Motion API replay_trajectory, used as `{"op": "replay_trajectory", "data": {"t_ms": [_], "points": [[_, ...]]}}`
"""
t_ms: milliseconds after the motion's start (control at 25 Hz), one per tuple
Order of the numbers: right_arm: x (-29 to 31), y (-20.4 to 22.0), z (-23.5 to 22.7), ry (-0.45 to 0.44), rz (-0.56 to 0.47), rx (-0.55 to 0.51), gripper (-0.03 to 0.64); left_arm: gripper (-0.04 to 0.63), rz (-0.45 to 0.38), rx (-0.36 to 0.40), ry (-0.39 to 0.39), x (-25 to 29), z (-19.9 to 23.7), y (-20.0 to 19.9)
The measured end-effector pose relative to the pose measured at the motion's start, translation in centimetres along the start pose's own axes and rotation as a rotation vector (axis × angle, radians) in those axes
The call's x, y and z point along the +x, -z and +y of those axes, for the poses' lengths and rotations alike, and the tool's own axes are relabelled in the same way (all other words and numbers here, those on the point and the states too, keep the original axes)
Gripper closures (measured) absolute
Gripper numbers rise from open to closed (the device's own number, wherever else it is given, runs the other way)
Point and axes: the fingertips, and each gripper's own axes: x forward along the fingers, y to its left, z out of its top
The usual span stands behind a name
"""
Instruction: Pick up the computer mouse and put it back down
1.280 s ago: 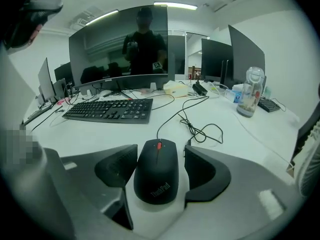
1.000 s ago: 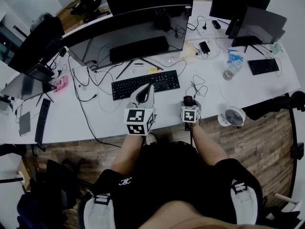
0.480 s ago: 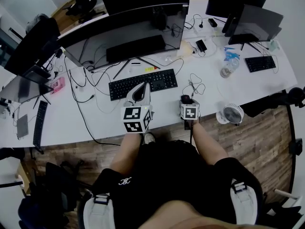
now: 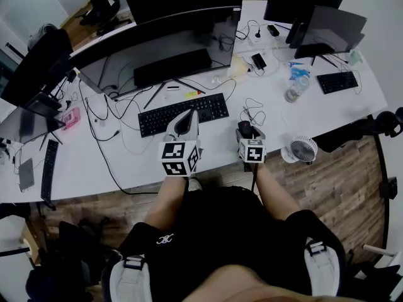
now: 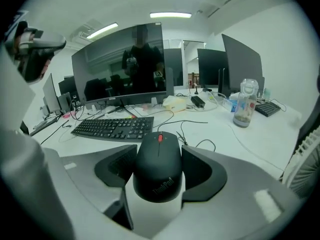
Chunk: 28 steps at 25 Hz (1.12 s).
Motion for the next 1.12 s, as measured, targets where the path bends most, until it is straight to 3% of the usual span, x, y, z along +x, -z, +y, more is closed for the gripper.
{"op": "replay_trajectory", "data": {"t_ms": [480, 1120], "points": [[-7.0, -12.7, 0.0, -0.018, -0.336, -0.032, 0.347, 0.543, -0.023, 0.025, 0.041, 1.1, -1.7, -0.7], [-16.2, -23.7, -0.2, -0.012, -0.681, -0.082, 0.347, 0.543, -0.012, 0.051, 0.092, 2.1, -3.7, -0.8]]}}
